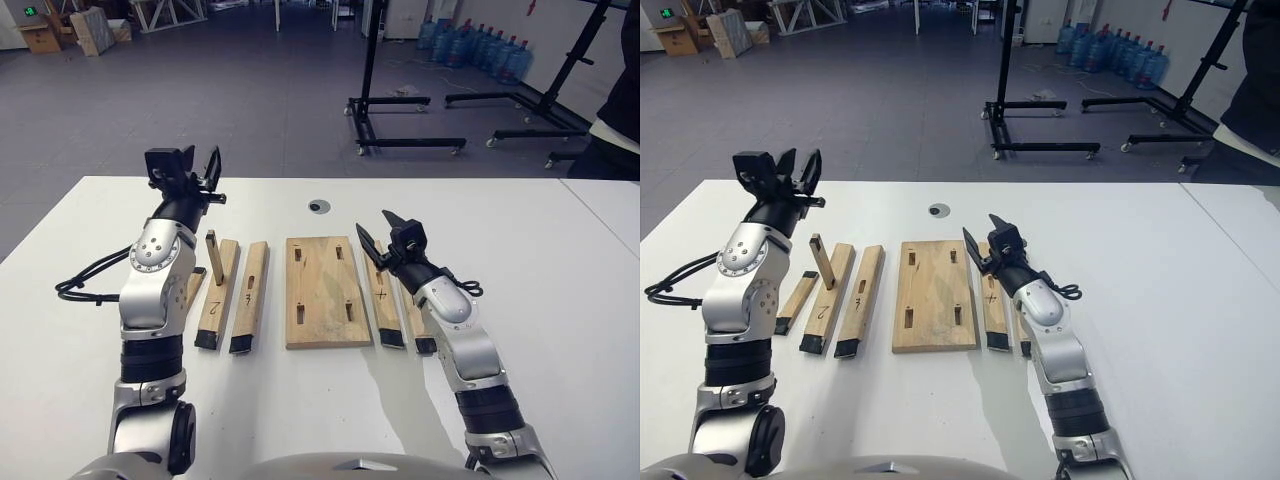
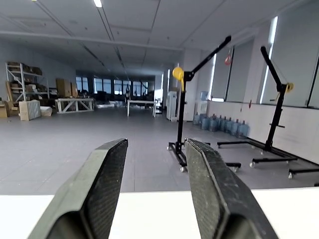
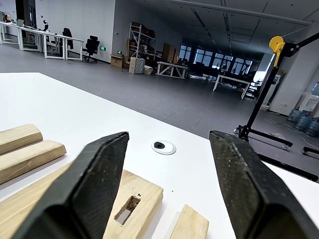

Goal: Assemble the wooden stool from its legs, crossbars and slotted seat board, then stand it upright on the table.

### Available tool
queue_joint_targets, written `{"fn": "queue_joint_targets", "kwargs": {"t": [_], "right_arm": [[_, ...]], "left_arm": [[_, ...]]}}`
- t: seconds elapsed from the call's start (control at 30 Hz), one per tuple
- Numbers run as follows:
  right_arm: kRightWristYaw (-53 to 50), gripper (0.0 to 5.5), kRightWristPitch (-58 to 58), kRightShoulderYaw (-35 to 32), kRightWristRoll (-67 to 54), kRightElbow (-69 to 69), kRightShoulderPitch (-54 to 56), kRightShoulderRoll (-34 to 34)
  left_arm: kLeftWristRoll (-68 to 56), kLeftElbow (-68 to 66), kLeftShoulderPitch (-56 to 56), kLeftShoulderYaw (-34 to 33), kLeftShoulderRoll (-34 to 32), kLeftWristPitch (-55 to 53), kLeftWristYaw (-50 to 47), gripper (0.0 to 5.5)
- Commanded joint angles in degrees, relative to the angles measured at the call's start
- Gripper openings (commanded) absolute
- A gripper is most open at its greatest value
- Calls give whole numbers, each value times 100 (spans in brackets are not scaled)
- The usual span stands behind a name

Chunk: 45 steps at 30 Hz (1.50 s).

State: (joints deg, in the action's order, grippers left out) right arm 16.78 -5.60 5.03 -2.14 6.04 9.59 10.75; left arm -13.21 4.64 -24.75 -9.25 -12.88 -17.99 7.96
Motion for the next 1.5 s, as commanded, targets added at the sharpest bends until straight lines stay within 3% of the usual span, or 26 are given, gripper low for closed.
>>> {"fn": "queue_joint_targets", "kwargs": {"t": [0.03,0.13,0.3,0.8,0.87,1.0,1.1,1.37,1.5], "right_arm": [[75,293,11,89,109,-48,23,83],[147,293,-54,28,43,51,62,131],[222,293,-42,-57,23,48,88,256],[91,293,-114,-113,-1,286,-138,169],[41,293,-160,-118,5,397,-289,152],[-14,293,-286,-120,19,699,-542,186],[-19,293,-431,-125,-5,917,-680,212],[210,293,-720,-87,-71,1122,-654,401],[277,293,-746,-123,-80,1068,-604,461]], "left_arm": [[416,-1961,369,386,-57,337,372,207],[494,-2725,661,412,-30,732,527,207],[381,-2725,424,363,-110,953,709,207],[-808,1398,327,-359,58,-36,6,207],[-1047,2116,976,-340,143,-333,-42,207],[-970,3467,3831,213,136,-425,269,207],[-701,3704,4653,445,34,-345,282,207],[11,2910,4698,838,159,-1438,-454,323],[117,2646,4372,764,305,-1675,-681,323]]}}
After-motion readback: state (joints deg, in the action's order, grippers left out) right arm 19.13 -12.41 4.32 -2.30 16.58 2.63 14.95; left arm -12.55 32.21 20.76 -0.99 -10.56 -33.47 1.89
